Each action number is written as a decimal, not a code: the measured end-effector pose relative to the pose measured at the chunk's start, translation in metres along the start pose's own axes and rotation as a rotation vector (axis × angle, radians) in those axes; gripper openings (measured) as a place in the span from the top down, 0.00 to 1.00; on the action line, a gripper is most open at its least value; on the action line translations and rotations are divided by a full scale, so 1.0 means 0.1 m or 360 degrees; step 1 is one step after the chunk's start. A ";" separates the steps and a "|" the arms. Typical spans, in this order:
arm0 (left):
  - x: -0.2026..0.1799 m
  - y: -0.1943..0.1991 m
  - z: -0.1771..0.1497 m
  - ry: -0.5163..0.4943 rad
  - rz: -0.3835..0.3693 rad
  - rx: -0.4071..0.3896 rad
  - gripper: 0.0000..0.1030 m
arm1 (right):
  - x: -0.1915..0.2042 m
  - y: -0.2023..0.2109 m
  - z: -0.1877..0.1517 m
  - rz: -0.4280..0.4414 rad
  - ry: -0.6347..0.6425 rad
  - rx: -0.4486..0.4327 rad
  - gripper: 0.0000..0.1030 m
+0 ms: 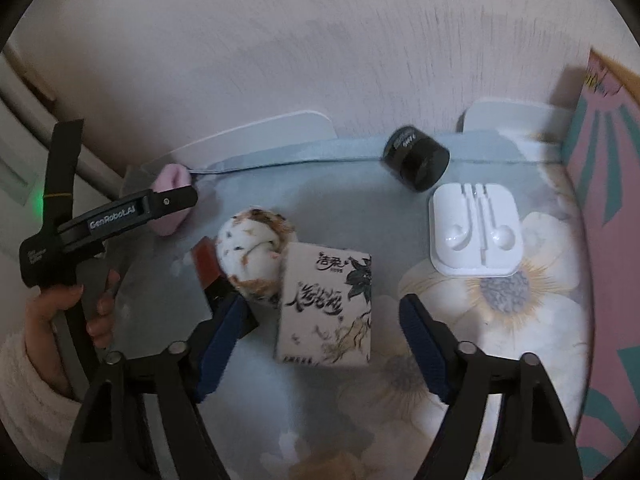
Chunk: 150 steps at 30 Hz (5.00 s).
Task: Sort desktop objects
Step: 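Grasp pink fuzzy block with left gripper while right grasps printed tissue pack, then carry pink block and tissue pack with both grippers into the cardboard box, then open both grippers to release block and tissue pack, withdraw toward tray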
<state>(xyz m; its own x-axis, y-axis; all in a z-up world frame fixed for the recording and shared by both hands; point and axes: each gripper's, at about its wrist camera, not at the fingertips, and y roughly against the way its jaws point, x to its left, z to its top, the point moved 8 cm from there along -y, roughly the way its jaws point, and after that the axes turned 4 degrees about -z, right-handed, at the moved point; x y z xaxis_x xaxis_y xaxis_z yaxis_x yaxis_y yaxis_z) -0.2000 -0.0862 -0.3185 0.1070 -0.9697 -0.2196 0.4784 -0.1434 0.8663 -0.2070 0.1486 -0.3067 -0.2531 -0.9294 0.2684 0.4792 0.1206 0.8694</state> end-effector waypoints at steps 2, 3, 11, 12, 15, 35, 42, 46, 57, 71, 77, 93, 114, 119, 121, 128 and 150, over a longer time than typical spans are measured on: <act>0.00 -0.06 -0.03 -0.0008 0.0012 0.0028 0.18 | 0.00 -0.04 -0.02 0.0008 -0.0003 0.0023 0.47; 0.00 -0.07 -0.03 -0.0033 0.0047 0.0020 0.28 | 0.00 -0.04 -0.02 -0.0008 0.0008 0.0015 0.52; 0.00 -0.03 -0.03 -0.0073 0.0094 -0.0020 0.55 | 0.03 0.01 -0.02 -0.0059 0.0066 -0.0004 0.59; -0.01 -0.01 -0.03 -0.0069 0.0093 -0.0023 0.55 | 0.02 0.02 -0.01 -0.0066 0.0067 -0.0005 0.59; -0.05 0.11 -0.03 -0.0070 0.0095 -0.0040 0.55 | 0.00 0.11 0.00 -0.0080 0.0065 -0.0004 0.59; -0.70 0.90 -0.06 -0.0169 -0.0053 -0.0065 0.55 | -0.19 1.06 0.03 -0.0153 0.0046 -0.0079 0.59; -1.07 1.21 0.11 -0.0226 -0.0121 -0.0154 0.55 | -0.17 1.46 0.18 -0.0133 0.0073 -0.0204 0.59; -1.27 1.31 0.17 -0.0266 -0.0158 -0.0184 0.55 | -0.19 1.65 0.23 -0.0140 0.0090 -0.0255 0.59; -2.04 1.38 0.27 -0.0427 -0.0286 -0.0222 0.55 | -0.58 1.99 0.23 -0.0214 0.0022 -0.0328 0.59; -3.32 1.30 0.15 -0.0706 -0.0501 -0.0159 0.55 | -1.37 2.31 -0.10 -0.0356 -0.0174 -0.0327 0.59; -3.97 1.08 -0.07 -0.0842 -0.0589 -0.0065 0.55 | -1.74 2.28 -0.31 -0.0389 -0.0247 -0.0269 0.59; -4.85 0.13 -0.58 -0.0977 -0.0514 0.0154 0.55 | -1.97 1.94 -0.54 -0.0259 -0.0157 -0.0104 0.59; -4.83 0.37 -0.46 -0.1043 -0.0438 0.0047 0.01 | -1.83 1.97 -0.51 -0.0310 -0.0152 -0.0141 0.22; -4.72 0.52 -0.43 -0.1046 -0.0456 0.0030 0.01 | -1.76 2.12 -0.55 -0.0334 -0.0144 -0.0201 0.22; -4.67 0.58 -0.44 -0.1045 -0.0456 0.0014 0.01 | -1.69 2.15 -0.50 -0.0346 -0.0141 -0.0224 0.22; -4.27 0.90 -0.29 -0.1004 -0.0480 -0.0085 0.01 | -1.42 2.26 -0.44 -0.0391 -0.0097 -0.0312 0.22; -2.68 1.55 0.08 -0.0751 -0.0426 -0.0273 0.01 | -0.62 2.32 -0.20 -0.0344 0.0074 -0.0451 0.22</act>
<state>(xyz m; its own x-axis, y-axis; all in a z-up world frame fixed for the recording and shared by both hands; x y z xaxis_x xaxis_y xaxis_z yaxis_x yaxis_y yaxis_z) -0.1621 0.1499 -0.1219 -0.4195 -0.8930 -0.1630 0.5742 -0.4001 0.7143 -0.0633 0.2276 -0.1301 -0.3385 -0.9387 0.0660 0.6344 -0.1758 0.7528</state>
